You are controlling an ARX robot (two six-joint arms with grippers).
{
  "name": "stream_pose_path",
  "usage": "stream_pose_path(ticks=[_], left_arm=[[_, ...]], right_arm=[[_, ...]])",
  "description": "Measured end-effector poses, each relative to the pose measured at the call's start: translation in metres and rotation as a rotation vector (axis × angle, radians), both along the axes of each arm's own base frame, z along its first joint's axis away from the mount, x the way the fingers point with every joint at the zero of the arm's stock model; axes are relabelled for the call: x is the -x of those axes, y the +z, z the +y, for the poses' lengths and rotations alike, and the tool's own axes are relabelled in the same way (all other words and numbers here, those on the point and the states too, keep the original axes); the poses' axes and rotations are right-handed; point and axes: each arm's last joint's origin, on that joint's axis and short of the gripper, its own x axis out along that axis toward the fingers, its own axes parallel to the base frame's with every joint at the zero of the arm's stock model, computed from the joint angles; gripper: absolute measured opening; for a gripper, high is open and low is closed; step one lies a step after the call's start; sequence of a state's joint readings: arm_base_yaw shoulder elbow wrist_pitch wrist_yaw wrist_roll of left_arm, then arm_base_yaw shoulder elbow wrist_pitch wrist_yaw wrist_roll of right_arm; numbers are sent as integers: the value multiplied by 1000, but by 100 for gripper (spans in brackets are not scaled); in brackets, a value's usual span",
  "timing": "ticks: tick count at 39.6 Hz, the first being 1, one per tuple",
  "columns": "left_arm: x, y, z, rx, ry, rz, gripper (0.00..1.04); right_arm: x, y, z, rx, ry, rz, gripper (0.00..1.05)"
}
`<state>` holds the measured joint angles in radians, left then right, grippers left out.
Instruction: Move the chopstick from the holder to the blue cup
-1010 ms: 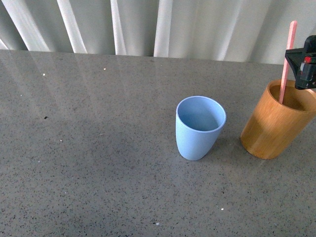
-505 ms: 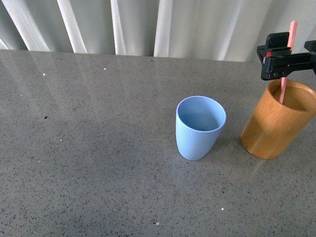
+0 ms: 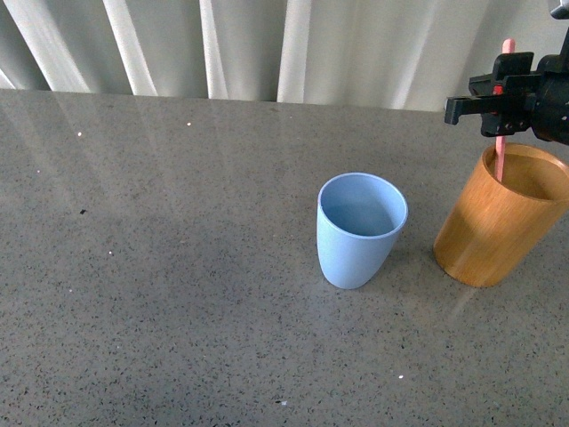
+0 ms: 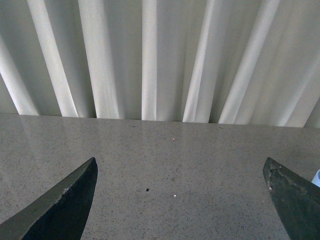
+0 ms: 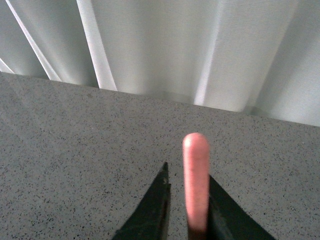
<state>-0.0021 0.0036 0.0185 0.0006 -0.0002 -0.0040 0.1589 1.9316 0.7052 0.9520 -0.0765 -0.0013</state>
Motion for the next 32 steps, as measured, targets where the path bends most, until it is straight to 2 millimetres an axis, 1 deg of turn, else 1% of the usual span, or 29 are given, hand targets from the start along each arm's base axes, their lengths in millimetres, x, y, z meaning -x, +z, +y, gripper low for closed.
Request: stream_pose_path(ticks=[3,7,10,14,19,21,23,25,27,29,32], left_arm=[[0,0,0,0,0,0,98],[0,0,0,0,0,0,98],[0,0,0,0,0,0,98],[0,0,0,0,0,0,98],[0,0,0,0,0,0,98],[0,0,0,0,0,0,98],[0,0,0,0,0,0,98],[0,0,0,0,0,0,98],[0,0,0,0,0,0,98],[0,0,0,0,0,0,98],[0,0,0,0,0,0,98]], right_arm=[[6,4,-1,3,0,-13,1],[14,18,-2,-3,-6,-47,2],[19,32,-3,3,-4,-86,2],[25,56,-4,29,-16,-168,2],[34,98,1,101,-43,-319,2],[37,117,7,103,-36,-369,2],[39,130,12,96,-27,-397,2],[43,148,21,77,-5,-438,2],[47,158,29,61,15,-454,2],[55,167,43,31,55,-468,2],[63,167,63,-5,120,-459,2]])
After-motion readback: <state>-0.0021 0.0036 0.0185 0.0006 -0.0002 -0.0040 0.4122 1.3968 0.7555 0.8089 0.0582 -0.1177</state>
